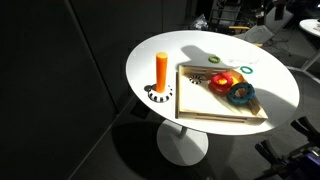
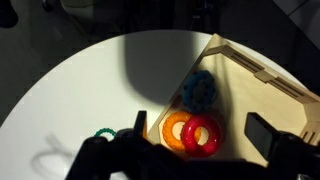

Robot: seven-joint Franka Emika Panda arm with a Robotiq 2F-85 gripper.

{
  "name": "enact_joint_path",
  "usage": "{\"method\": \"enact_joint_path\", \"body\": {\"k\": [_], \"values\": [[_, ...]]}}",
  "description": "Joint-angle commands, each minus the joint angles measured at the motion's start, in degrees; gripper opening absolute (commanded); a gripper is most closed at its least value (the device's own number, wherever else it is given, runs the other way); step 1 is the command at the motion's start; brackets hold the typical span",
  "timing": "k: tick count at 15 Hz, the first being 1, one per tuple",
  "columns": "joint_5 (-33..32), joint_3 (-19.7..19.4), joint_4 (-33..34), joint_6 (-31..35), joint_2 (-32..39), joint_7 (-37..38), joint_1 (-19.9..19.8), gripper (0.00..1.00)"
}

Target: Put the red ring in the box

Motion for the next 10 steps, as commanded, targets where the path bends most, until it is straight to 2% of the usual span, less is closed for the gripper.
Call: {"method": "enact_joint_path", "body": {"k": [1, 6, 10], "values": [[0.02, 0.06, 0.72, -7.19, -3.74, -1.44, -0.38, 1.00], [-0.91, -0.10, 1.85, -12.63, -7.70, -0.73, -0.27, 1.00], [-1.17, -0.13, -0.63, -7.11, -12.39, -0.71, -0.33, 1.00]]}}
